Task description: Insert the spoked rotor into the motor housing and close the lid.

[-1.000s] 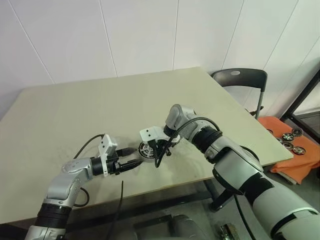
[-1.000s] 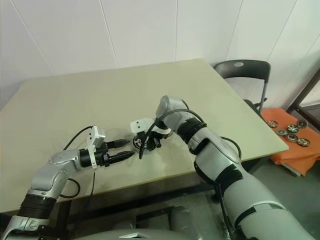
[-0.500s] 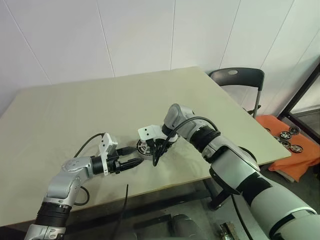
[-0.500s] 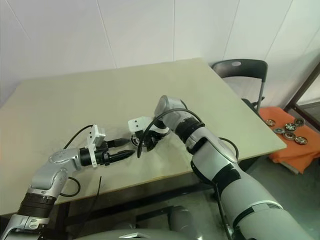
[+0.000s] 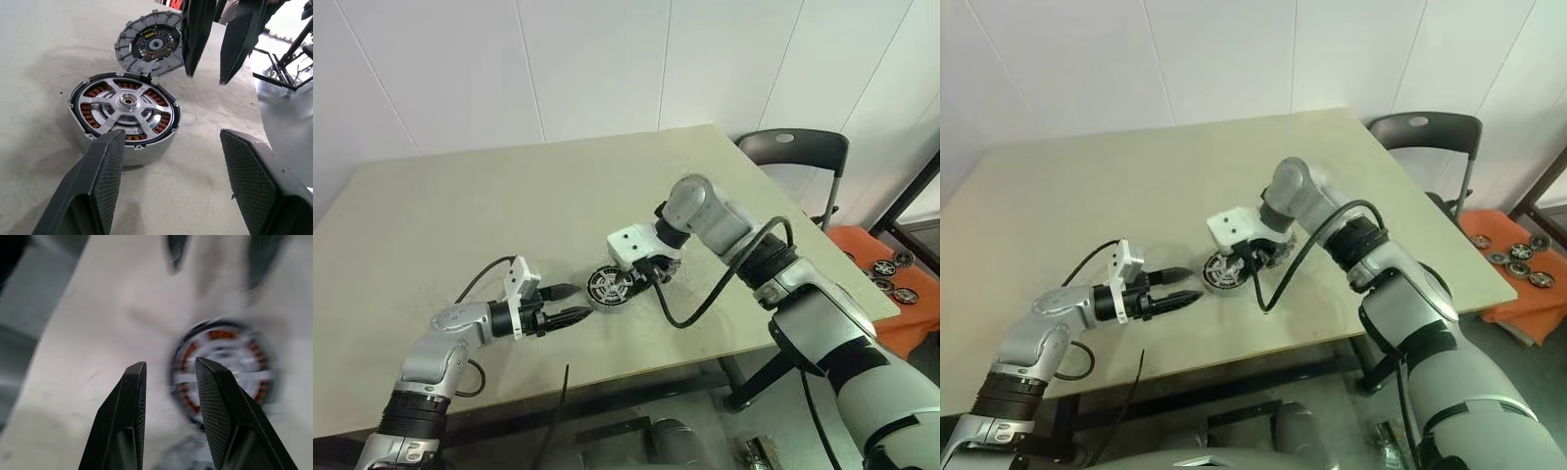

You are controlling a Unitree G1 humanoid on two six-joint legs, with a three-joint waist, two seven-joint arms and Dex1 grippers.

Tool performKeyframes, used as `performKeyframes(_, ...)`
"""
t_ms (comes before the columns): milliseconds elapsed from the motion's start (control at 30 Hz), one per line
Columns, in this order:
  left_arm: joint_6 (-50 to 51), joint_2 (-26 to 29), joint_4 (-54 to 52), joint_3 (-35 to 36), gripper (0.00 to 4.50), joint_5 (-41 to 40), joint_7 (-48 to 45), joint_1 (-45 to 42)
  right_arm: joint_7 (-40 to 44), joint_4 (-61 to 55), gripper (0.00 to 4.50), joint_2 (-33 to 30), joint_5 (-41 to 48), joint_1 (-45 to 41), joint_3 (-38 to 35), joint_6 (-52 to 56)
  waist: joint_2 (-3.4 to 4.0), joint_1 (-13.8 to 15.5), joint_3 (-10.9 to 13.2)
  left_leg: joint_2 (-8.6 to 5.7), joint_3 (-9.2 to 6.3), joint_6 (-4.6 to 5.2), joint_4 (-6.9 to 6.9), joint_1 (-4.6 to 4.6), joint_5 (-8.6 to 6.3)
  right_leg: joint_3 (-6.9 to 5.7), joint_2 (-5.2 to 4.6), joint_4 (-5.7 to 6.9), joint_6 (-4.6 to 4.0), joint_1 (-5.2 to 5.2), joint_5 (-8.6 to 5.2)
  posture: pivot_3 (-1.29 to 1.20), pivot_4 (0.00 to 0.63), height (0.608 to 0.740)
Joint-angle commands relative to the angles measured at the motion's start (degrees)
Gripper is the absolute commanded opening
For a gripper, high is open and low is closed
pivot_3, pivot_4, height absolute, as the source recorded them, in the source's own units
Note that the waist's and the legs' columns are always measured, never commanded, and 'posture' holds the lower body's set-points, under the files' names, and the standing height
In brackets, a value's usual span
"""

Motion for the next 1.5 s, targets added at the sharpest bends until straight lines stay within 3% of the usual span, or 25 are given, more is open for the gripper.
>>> performKeyframes(33, -0.6, 0.8, -0.1, 1.6, 3.29, -0.8, -0.8, -1.5, -3.2, -2.1, 1.67, -0.3, 5.7, -3.0, -9.8, -0.3, 0.0, 0.0, 0.0, 0.0, 0.0, 0.0, 0.02, 0.0, 0.0, 0.0, 0.0, 0.0, 0.0, 0.02, 0.0, 0.0, 0.0, 0.74)
performKeyframes(167, -0.9, 1.0, 0.1, 1.8, 3.29, -0.8, -1.2, -1.4, -3.4, -4.3, 1.67, -1.6, 11.3, -3.0, -17.2, 6.2, 0.0, 0.2, 0.0, 0.0, 0.01, 0.0, 0.05, -0.01, 0.0, 0.01, -0.01, -0.01, -0.05, 0.04, 0.04, 0.0, 0.0, 0.74)
performKeyframes(267, -1.0, 0.1, 1.3, 3.5, 3.29, -1.7, 0.1, -3.1, -11.2, -3.2, 1.67, -2.2, 15.2, -2.0, -25.6, 9.7, 0.0, 0.3, 0.0, 0.0, 0.01, 0.0, 0.03, 0.0, 0.0, 0.01, -0.01, -0.01, -0.08, 0.04, 0.06, 0.0, 0.0, 0.74)
performKeyframes(367, 0.0, 1.0, 1.0, 4.2, 3.29, -2.2, -0.2, -3.8, -19.6, -1.6, 1.67, -4.0, 13.8, 1.6, -30.0, 6.6, -0.03, 1.0, 0.0, 0.0, 0.02, 0.0, 0.06, 0.0, 0.0, 0.01, -0.01, -0.01, -0.1, 0.05, 0.03, 0.0, 0.0, 0.74)
performKeyframes(567, 2.3, 5.6, -1.6, 4.0, 3.29, -2.7, -3.7, -2.6, -24.1, -4.0, 1.67, -9.6, 12.2, 13.3, -31.8, 4.6, -0.02, 1.4, 0.0, -0.02, 0.17, 0.02, 0.04, -0.01, -0.01, 0.08, -0.01, -0.12, -0.01, 0.11, -0.07, 0.0, 0.0, 0.74)
performKeyframes(733, 3.3, 7.7, -1.6, 4.2, 3.29, -3.2, -5.1, -3.3, -33.0, -2.3, 1.67, -11.8, 7.7, 19.9, -31.1, 4.1, 0.09, 1.2, 0.1, -0.03, 0.36, 0.08, 0.04, 0.04, -0.04, 0.28, 0.03, -0.07, 0.0, 0.06, -0.08, 0.0, 0.0, 0.74)
performKeyframes(900, 3.8, 8.0, -1.6, 3.1, 3.29, -3.0, -6.3, -4.6, -38.7, -5.0, 1.67, -10.1, 9.6, 26.9, -33.7, 5.4, -0.02, 1.3, 0.0, -0.01, 0.33, 0.09, 0.09, 0.1, -0.04, 0.26, 0.08, -0.05, 0.04, 0.15, -0.11, 0.0, 0.0, 0.74)
performKeyframes(1200, 4.3, 8.2, -1.9, 2.2, 3.29, -2.8, -7.5, -5.2, -43.9, -1.7, 1.67, -6.4, 10.6, 29.4, -34.9, 8.3, -0.03, 1.2, 0.0, -0.02, 0.38, 0.09, 0.11, 0.1, -0.04, 0.33, 0.08, -0.06, 0.04, 0.16, -0.1, 0.0, 0.0, 0.74)
performKeyframes(1300, 4.4, 8.4, -2.6, 2.2, 3.29, -2.7, -7.6, -4.1, -44.1, -3.5, 1.03, -4.7, 11.3, 30.6, -34.7, 8.6, -0.03, 1.3, 0.0, -0.02, 0.37, 0.09, 0.1, 0.1, -0.04, 0.33, 0.08, -0.05, 0.04, 0.15, -0.1, 0.0, 0.0, 0.74)
performKeyframes(1400, 4.5, 8.8, -2.8, 2.8, 3.29, -2.9, -7.5, -3.7, -41.2, -6.9, 0.03, -4.0, 12.2, 32.5, -33.0, 11.2, -0.02, 1.3, 0.0, -0.01, 0.37, 0.09, 0.11, 0.09, -0.04, 0.33, 0.08, -0.06, 0.05, 0.15, -0.09, 0.0, 0.0, 0.74)
performKeyframes(1500, 4.6, 9.0, -3.2, 3.3, 3.29, -3.1, -7.2, -3.1, -40.0, -9.0, 0.03, -3.7, 11.9, 33.4, -31.6, 13.7, -0.02, 1.4, 0.0, -0.02, 0.37, 0.09, 0.12, 0.09, -0.04, 0.33, 0.08, -0.07, 0.05, 0.15, -0.1, 0.0, 0.0, 0.74)
